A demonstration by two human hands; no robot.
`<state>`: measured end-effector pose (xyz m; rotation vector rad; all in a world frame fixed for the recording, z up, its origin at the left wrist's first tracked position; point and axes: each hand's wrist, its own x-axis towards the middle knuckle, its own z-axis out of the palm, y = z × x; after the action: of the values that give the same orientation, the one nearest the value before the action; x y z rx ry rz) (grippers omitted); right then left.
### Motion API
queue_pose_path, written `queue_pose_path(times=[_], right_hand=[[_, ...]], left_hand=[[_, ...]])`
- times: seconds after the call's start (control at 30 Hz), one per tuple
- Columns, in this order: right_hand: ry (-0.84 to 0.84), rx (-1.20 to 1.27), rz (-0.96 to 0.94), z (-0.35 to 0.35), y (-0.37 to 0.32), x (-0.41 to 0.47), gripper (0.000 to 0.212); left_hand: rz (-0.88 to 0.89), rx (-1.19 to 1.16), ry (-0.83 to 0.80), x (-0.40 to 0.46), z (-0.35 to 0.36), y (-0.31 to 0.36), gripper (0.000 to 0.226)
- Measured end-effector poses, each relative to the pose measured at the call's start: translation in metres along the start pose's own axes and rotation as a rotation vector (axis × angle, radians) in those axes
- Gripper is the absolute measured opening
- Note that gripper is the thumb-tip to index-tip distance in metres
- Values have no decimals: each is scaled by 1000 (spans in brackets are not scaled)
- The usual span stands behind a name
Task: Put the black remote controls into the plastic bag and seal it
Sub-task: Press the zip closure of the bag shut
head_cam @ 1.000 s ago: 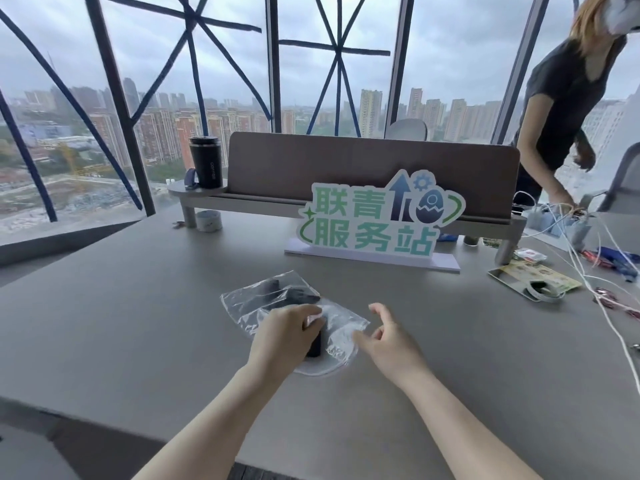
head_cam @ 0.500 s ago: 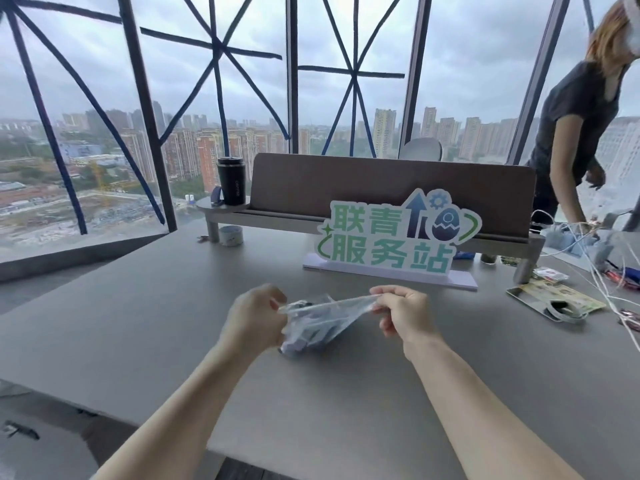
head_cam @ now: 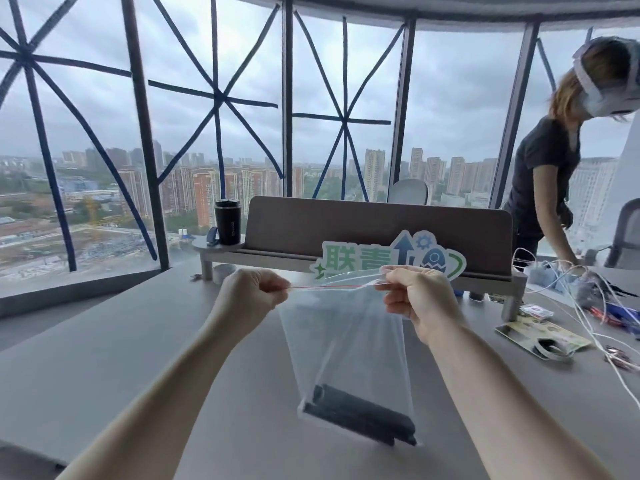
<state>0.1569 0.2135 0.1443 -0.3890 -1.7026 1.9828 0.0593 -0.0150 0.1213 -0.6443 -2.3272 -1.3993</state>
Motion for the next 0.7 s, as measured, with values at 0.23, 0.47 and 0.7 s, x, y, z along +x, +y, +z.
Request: queue_pose_path(times=[0.23, 0.47, 0.7], right_hand=[[198, -630, -450, -12, -1, -7, 16], [-210, -1165, -724, 29, -11, -15, 27], [-255, -1153, -574, 32, -28, -9, 13]], left_hand=[[-91, -120, -39, -5, 20, 7, 6], [3, -196, -150, 0, 35, 37, 7], [-15, -184, -144, 3, 31, 38, 6]])
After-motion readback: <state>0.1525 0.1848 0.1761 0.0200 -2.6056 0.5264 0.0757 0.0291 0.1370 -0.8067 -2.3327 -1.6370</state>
